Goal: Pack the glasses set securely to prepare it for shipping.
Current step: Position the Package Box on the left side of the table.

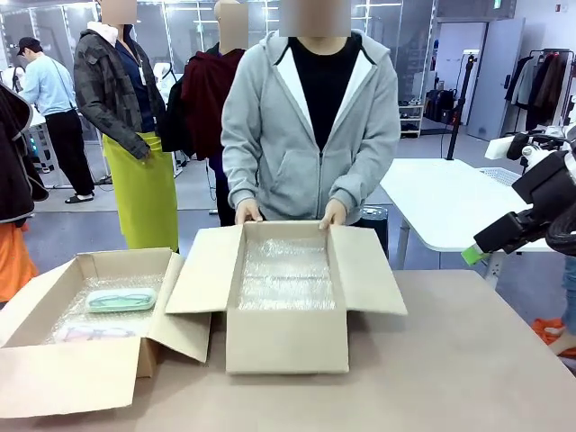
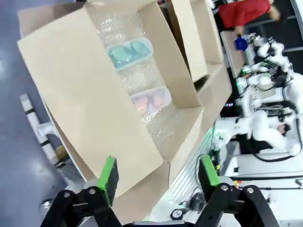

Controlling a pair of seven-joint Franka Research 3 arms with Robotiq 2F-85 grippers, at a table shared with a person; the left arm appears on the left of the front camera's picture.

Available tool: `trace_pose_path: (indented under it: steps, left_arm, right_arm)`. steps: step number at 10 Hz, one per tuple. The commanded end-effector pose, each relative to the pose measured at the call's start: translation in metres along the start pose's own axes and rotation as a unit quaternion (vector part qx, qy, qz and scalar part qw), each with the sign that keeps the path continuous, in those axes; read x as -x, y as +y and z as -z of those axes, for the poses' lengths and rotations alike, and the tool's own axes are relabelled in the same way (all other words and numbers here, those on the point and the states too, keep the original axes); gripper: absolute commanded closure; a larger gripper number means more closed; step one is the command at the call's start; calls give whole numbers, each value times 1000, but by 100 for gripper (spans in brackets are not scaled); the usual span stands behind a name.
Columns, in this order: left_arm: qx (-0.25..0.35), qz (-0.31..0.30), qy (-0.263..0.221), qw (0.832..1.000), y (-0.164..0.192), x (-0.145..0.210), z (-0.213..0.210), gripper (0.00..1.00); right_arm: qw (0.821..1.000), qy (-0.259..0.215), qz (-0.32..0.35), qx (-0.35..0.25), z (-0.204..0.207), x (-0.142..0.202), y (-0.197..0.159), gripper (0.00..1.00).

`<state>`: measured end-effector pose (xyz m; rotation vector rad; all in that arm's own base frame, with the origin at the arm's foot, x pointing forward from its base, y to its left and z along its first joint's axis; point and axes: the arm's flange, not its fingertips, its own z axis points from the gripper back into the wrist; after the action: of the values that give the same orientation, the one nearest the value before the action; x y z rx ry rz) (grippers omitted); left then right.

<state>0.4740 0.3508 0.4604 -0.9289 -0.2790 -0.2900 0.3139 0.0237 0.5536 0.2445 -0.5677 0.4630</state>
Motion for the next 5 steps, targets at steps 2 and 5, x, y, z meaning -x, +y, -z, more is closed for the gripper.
trace_pose_path:
  steps: [2, 5]
  left_arm:
    - [-159, 91, 35, 982, -101, -15, 48, 0]
    - [-258, 197, -2, 946, -197, -10, 98, 0]
  right_arm:
    - [1000, 0, 0, 2, 0, 0, 1, 0]
    - [1000, 0, 0, 2, 0, 0, 1, 0]
